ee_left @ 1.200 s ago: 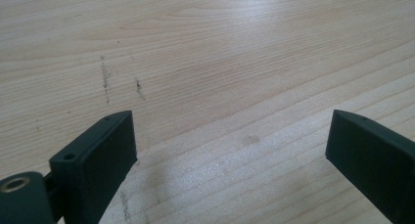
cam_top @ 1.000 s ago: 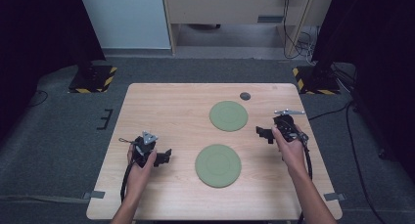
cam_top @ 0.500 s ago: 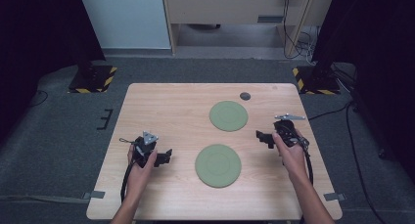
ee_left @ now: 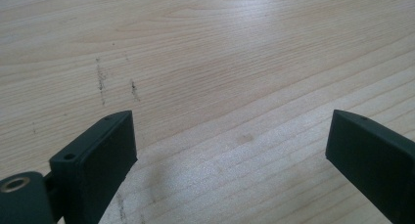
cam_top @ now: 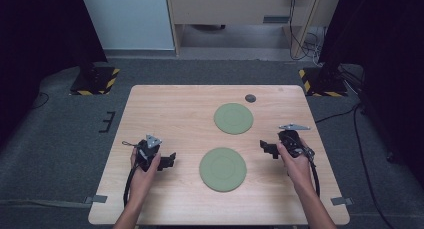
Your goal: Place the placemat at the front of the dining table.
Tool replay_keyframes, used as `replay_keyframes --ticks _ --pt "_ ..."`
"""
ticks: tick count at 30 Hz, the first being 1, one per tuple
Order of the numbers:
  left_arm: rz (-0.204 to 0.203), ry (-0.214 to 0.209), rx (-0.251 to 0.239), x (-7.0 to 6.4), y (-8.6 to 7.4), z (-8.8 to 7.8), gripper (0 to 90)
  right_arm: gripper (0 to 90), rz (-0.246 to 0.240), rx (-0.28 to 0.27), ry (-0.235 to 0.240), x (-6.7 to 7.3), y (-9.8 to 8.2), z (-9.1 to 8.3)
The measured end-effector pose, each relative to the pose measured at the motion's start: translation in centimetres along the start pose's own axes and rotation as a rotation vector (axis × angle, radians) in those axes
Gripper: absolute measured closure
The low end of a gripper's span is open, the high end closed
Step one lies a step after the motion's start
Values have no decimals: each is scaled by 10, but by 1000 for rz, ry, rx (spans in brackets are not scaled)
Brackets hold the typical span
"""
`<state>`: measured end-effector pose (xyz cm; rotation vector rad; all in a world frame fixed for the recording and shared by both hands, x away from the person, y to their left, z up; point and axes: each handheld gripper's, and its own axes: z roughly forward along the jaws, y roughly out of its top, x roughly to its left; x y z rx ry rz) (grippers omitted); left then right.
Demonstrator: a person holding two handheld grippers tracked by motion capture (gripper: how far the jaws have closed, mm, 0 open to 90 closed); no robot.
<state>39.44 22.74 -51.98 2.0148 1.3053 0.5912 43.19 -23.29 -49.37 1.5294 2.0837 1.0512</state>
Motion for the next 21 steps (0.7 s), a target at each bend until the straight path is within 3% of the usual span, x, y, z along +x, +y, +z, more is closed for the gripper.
replay_keyframes --ticks 21 --pt "2 -5 12 0 -1 1 38 77 12 -2 21 8 -32 -5"
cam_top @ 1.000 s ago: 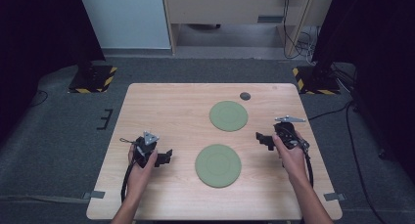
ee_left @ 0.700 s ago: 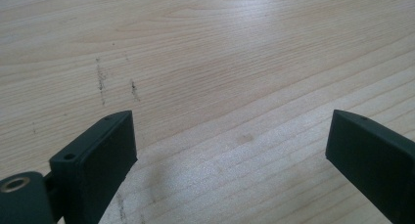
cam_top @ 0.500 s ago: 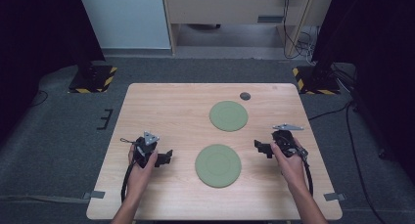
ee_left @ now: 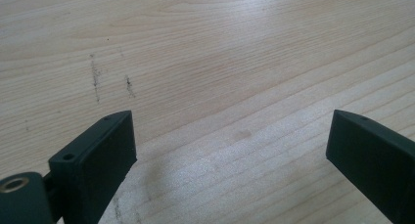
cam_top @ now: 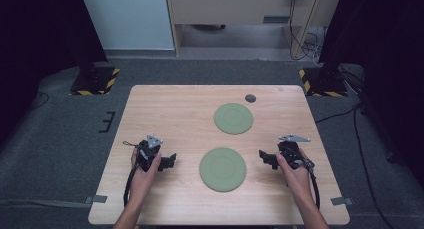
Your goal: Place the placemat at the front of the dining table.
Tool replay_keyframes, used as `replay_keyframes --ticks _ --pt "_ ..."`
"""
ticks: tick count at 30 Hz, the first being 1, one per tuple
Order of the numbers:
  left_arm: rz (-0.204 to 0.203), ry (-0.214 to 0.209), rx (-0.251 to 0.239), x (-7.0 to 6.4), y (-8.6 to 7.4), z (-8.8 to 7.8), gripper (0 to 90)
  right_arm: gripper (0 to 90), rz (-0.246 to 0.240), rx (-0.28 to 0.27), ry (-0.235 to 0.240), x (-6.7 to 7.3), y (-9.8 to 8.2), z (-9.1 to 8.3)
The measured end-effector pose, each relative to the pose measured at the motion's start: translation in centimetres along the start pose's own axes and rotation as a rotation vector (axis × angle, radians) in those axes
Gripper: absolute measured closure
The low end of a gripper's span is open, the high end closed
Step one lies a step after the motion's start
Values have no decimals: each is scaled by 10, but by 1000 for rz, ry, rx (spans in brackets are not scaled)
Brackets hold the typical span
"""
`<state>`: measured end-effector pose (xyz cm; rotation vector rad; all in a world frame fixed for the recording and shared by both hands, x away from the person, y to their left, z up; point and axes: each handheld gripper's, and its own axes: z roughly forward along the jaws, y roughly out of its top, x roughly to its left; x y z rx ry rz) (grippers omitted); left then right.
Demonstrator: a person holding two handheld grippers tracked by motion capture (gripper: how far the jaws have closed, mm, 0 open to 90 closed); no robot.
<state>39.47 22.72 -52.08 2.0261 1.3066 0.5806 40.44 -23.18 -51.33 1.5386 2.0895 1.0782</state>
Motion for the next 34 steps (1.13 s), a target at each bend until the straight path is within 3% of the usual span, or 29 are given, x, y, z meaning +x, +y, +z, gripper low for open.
replay_keyframes --ticks 5,13,21,25,28,30,34 --pt "-6 12 8 2 -1 1 38 76 -10 5 -9 3 -2 1" --pt "-16 29 30 4 -2 5 32 94 16 -16 -98 -6 -4 14" --pt "-44 28 39 8 -8 13 24 89 -14 -2 -171 -7 -7 28" --pt "-49 28 30 9 -9 13 14 80 -16 4 -170 -8 -7 28" --pt "-49 28 31 9 -9 14 12 59 -47 26 -196 -10 -7 29" --pt "-48 24 33 9 -9 14 6 6 -38 38 -203 -12 -8 28" --pt "-54 30 33 9 -9 14 4 3 -22 39 -225 -12 -8 28"
